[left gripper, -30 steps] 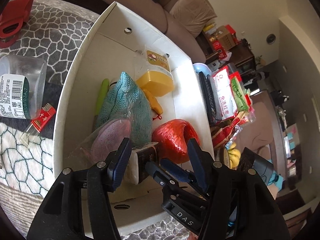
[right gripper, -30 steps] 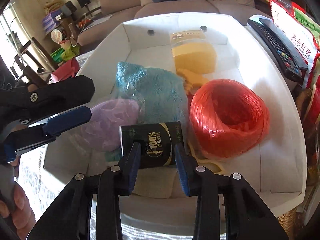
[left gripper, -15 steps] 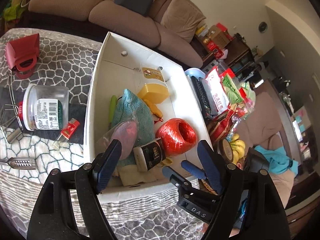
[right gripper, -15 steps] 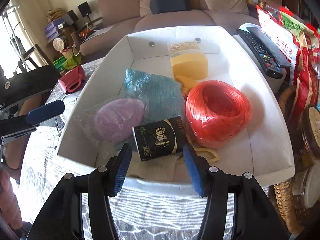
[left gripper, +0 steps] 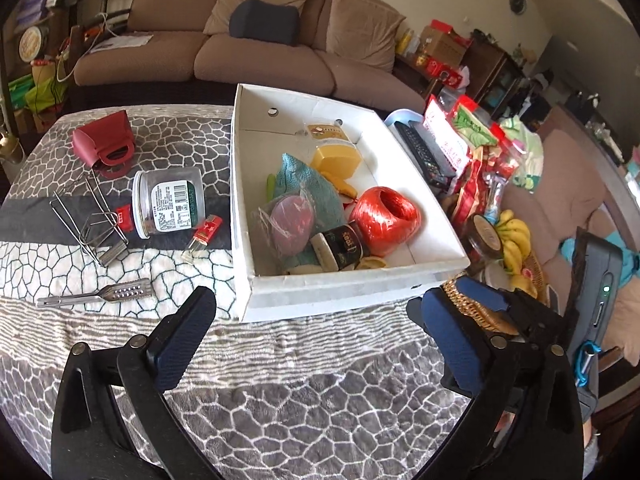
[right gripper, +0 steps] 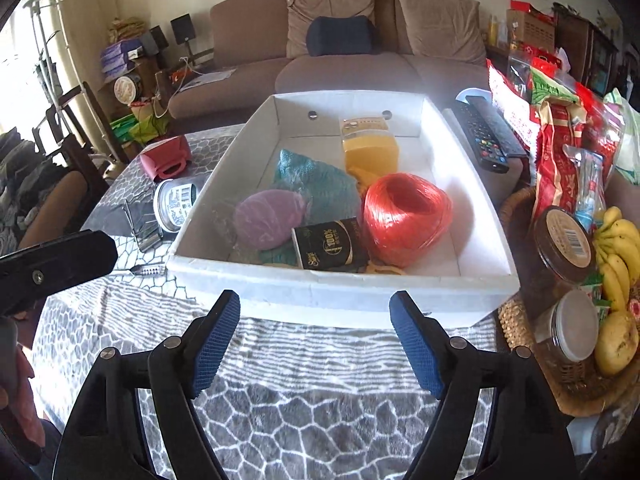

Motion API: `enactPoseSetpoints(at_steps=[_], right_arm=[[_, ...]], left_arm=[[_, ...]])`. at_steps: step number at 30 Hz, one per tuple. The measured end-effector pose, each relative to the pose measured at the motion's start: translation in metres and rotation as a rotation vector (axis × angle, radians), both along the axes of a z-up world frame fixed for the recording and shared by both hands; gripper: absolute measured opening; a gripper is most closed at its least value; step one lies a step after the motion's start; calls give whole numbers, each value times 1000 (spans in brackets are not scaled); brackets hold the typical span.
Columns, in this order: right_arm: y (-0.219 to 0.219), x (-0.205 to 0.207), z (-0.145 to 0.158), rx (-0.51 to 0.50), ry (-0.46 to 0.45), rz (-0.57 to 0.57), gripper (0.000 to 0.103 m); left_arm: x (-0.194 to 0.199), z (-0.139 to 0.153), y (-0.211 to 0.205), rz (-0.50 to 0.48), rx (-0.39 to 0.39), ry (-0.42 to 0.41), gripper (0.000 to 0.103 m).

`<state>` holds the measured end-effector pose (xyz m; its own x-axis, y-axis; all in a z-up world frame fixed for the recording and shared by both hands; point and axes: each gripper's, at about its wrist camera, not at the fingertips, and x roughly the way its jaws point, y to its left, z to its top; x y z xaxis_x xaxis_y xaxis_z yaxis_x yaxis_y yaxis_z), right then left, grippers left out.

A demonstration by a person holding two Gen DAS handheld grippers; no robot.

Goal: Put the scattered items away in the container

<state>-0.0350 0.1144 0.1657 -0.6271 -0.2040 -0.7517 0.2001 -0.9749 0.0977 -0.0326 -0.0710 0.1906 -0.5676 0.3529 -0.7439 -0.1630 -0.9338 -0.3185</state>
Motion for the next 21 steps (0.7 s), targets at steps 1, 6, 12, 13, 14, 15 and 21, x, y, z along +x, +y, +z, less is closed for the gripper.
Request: enactPoseSetpoints(at_steps=[1, 6, 12, 13, 14, 15, 21], right_arm=[[2, 5, 2, -2, 4, -4, 87], [11, 29, 14, -1, 27, -23, 103], [14, 54, 26, -8, 42, -27, 103], [14, 58, 27, -10, 43, -24, 103], [13, 62, 28, -11, 44, -21, 103], [12, 66, 29, -13, 45, -17, 103], [0, 97, 29, -46, 51, 22, 103]], left_arm=[[5, 1, 2, -2, -20, 4, 103], [31, 9, 15, 5, -148, 46, 103], [58, 14, 10, 2, -123, 40, 103], [64, 15, 7, 5, -121, 42, 103], [69, 15, 3, 7, -119, 44, 103], [74, 15, -3, 10, -115, 47, 103], [116, -7, -62, 73, -115, 42, 103]])
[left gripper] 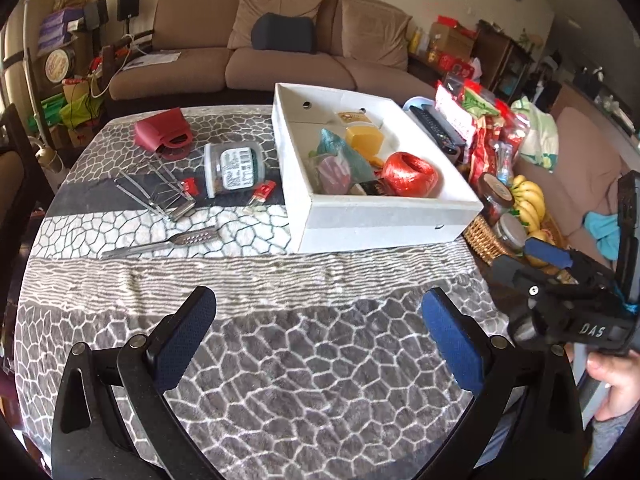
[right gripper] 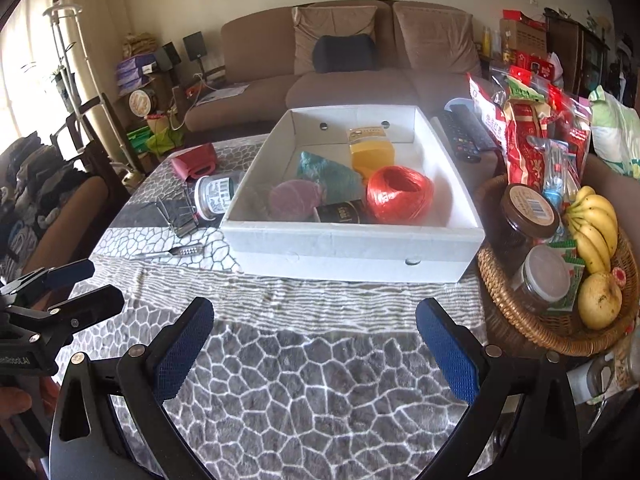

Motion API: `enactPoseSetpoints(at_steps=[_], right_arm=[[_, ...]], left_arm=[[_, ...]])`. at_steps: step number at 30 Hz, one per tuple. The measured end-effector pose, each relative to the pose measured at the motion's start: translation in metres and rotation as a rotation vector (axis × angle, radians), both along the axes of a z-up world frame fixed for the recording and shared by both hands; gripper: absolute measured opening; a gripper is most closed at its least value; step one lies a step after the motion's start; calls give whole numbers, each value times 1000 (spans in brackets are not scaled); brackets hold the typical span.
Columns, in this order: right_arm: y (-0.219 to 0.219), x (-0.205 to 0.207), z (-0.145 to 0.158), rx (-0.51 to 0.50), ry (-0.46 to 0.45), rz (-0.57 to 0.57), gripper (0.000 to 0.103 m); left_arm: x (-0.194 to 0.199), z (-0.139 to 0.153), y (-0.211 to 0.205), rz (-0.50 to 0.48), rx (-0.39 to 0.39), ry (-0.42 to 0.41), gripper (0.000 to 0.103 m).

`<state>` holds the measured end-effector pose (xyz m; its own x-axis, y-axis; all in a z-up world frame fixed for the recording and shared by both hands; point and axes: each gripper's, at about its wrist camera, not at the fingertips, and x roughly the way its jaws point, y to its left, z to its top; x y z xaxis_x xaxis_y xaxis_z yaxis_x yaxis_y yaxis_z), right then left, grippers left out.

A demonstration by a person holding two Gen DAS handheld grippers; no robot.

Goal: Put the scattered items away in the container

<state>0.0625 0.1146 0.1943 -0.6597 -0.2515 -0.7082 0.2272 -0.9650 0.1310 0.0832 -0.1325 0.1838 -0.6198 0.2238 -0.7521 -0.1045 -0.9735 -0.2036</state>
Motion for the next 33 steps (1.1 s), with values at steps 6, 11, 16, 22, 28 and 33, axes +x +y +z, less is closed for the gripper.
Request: enactPoseSetpoints(at_steps=[6, 11, 16, 22, 28, 33], right_arm=[[-31, 23, -16, -12, -3, 64, 103], [-71, 28, -31, -49, -15, 127, 103], [-112, 20, -44, -69, -22, 174, 103], [-162, -6, -57, -63, -38, 232, 103], [-206, -48, -70, -45, -43, 250, 103], [-238, -98, -78, -28, -18, 232, 103]], left_arm=[[24, -41, -91, 152, 73, -73, 103], [29, -59, -140, 226, 112, -77, 103], [20, -70, -162, 248, 129, -59, 103], [-6, -82, -184, 286, 147, -45, 103], [-40, -90, -215, 351, 200, -27, 103], [-74, -87, -224, 360, 191, 16, 103]])
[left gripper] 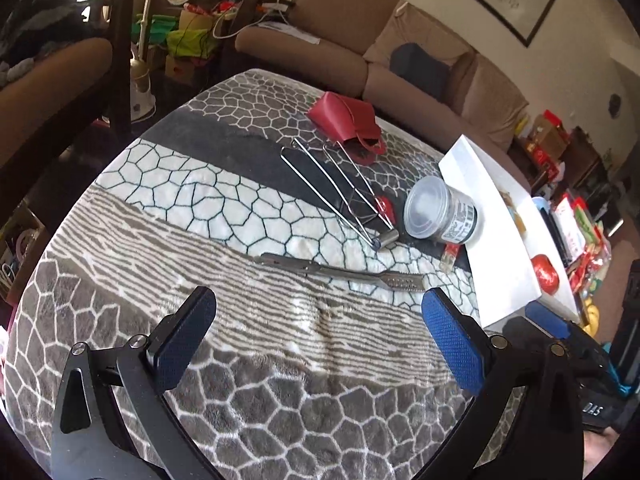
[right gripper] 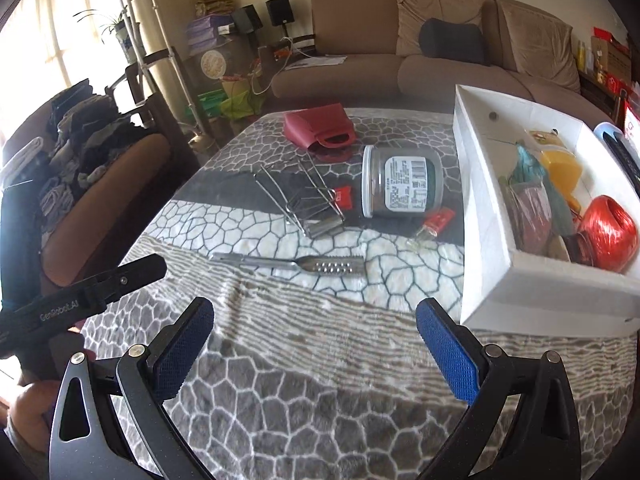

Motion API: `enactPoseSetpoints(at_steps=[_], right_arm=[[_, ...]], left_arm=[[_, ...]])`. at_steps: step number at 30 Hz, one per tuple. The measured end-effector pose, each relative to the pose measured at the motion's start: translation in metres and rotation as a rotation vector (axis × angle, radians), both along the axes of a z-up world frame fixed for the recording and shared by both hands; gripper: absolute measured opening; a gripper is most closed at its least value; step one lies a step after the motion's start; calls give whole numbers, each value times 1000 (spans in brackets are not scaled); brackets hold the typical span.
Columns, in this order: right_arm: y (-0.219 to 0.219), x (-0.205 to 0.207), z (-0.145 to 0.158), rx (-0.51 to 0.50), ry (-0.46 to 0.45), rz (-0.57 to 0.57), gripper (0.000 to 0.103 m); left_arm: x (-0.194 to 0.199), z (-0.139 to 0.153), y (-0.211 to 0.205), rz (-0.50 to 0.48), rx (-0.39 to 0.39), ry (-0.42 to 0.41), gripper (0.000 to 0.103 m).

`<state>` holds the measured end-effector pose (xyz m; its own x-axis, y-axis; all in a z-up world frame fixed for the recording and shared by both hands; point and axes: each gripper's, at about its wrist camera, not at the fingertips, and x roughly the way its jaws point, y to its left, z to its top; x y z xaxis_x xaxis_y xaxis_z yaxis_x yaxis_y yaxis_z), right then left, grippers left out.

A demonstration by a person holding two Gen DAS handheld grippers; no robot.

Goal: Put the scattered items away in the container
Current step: 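Reach the right tool toward the glass jar with barcode label, then close the right tool around the glass jar and lift it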

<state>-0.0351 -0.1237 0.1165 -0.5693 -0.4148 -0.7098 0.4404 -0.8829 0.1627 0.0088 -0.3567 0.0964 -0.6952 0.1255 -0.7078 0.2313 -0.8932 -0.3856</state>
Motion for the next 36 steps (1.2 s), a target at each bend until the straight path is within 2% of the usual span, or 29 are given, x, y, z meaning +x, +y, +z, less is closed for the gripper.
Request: enactPoseSetpoints(at_steps=[5, 6, 9, 13, 17, 23, 28, 33, 36], right_arm=[[-12, -59, -13, 67, 28, -47, 103], [-12, -69, -16, 76, 27, -56, 103], [-10, -93, -24, 100, 36, -86, 103], [-13, -114, -29, 156, 69, -117, 103], [-29, -121, -29, 210, 142, -110, 103], [-49, -141, -46, 259, 101, -175, 103], [-42, -161, -48, 235, 88, -305, 103], [-53, -181, -55, 366, 107, -332, 103], [-52, -193, -60, 412, 93, -337, 103]], left_arm=[[-29, 2, 2, -23, -88, 51, 103], [-35, 1, 3, -27, -102, 45, 103], [-55, -2, 5, -63, -69, 29, 103], [-78, -1, 15, -86, -141, 11, 103], [-79, 4, 7, -70, -93, 23, 103], [-73, 7, -17, -25, 14, 31, 103], [-72, 8, -23, -17, 38, 34, 103], [-70, 10, -27, -15, 72, 41, 103], [-69, 11, -31, -11, 89, 44, 103]])
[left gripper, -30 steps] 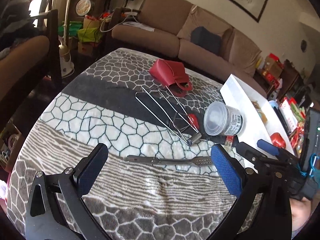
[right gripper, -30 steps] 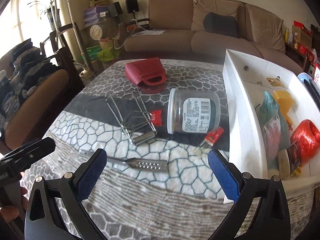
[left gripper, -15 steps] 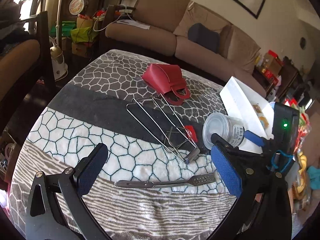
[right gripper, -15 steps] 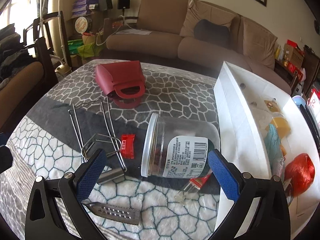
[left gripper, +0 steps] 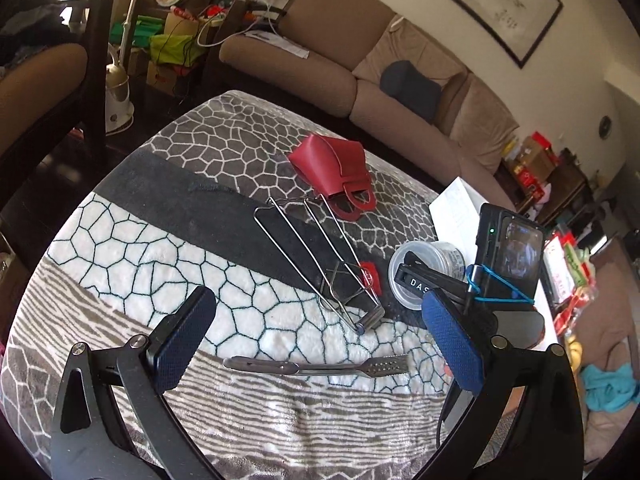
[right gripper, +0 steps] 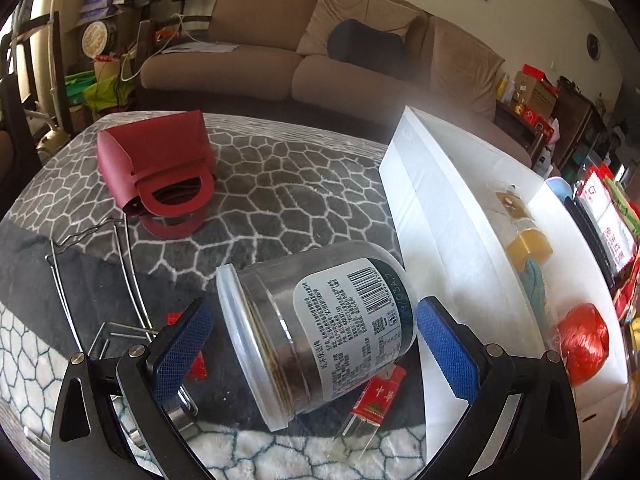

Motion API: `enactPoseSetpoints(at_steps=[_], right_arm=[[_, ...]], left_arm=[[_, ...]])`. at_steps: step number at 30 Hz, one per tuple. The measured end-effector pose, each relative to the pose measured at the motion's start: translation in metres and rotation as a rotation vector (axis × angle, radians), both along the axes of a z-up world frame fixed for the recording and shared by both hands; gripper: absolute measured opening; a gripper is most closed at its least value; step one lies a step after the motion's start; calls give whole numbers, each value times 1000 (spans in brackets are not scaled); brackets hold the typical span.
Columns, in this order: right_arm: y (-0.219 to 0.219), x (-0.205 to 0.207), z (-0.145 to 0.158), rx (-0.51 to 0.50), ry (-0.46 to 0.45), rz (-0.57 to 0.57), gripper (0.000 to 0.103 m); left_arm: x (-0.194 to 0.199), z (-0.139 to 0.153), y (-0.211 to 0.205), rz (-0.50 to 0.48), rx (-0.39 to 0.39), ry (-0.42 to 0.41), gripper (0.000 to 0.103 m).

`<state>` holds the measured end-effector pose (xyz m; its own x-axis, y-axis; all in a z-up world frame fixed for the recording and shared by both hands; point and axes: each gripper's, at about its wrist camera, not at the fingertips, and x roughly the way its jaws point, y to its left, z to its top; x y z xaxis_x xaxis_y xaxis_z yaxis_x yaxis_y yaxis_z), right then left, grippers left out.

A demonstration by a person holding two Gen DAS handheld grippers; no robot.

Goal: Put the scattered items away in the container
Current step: 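Close the right tool around the glass jar and lift it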

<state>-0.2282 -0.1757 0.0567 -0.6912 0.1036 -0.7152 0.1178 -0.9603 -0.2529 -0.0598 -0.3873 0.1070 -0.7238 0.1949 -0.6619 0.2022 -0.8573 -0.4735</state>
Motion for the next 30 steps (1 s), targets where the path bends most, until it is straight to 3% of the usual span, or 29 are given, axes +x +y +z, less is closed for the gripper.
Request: enactPoseSetpoints(at_steps=[2, 5, 11, 16, 20, 22, 26, 30], right_arm=[[-3, -7, -2, 49, -13, 36, 103], [-18, -16, -7, 203, -67, 161, 103], [-39, -30, -14, 448, -261, 445, 103], [-21, -68, -10, 286, -494, 425, 103], [-14, -83, -13, 144, -573, 397, 103], [-14, -86, -21, 126, -609, 365, 103], [-11, -80, -21, 81, -595, 347, 97], [0, -73, 4, 3, -538, 327, 91]], left_arm=[[1, 0, -2, 2, 8, -2, 103], [1, -1, -4, 1, 24, -3, 103], [2, -1, -3, -14, 51, -1, 103], [0, -3, -1, -22, 54, -11, 103], [-2, -4, 1, -27, 53, -14, 103], [-4, -5, 3, -34, 51, -18, 103], [-7, -10, 8, -48, 49, -38, 103], [-8, -11, 13, -62, 43, -43, 103]])
